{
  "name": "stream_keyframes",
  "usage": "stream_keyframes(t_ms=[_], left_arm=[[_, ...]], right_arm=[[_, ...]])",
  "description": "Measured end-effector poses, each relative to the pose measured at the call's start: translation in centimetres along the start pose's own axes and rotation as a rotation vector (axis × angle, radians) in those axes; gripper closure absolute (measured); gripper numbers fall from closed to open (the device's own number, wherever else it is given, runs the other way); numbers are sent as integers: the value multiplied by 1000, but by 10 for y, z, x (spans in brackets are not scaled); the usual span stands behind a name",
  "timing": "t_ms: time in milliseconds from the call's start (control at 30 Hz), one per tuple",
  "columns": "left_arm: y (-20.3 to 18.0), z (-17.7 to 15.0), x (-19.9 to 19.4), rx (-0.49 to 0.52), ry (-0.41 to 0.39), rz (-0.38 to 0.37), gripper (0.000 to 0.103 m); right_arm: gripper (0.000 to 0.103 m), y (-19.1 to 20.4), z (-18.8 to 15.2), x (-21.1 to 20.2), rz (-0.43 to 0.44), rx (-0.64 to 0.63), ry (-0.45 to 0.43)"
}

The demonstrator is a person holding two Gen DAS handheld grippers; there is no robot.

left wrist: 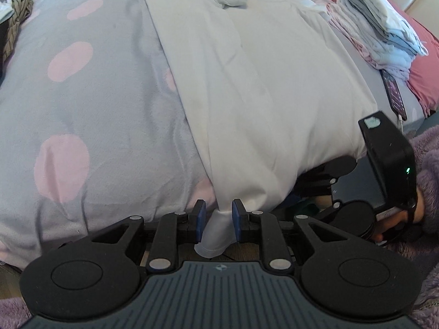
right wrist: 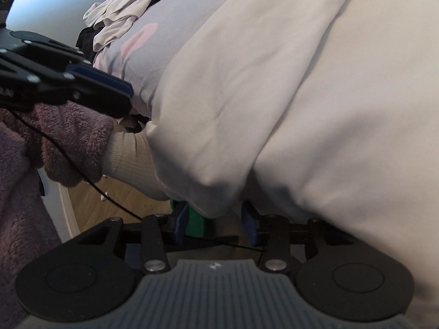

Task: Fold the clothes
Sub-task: 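Move the right tool to the T-shirt hem at the bed edge, then grasp the hem with both tools and pull it down over the bed edge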

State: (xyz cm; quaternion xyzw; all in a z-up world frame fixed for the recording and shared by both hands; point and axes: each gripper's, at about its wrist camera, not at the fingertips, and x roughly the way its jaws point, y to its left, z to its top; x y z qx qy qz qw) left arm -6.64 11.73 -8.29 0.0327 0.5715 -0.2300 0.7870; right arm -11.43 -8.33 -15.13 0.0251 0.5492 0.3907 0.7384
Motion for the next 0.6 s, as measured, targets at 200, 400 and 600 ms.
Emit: stream_keyframes(t_ms=[200, 400, 600], left_arm=[[10, 4, -6, -42, -34, 16, 85], [19, 12, -13, -84, -83, 58, 85], [3, 8, -3, 0, -40, 37, 85]], right_arm=[[100, -5, 2, -3, 67, 72, -4], [101, 19, 20, -57, 158, 3, 87], [101, 5, 15, -90, 31, 71, 189]])
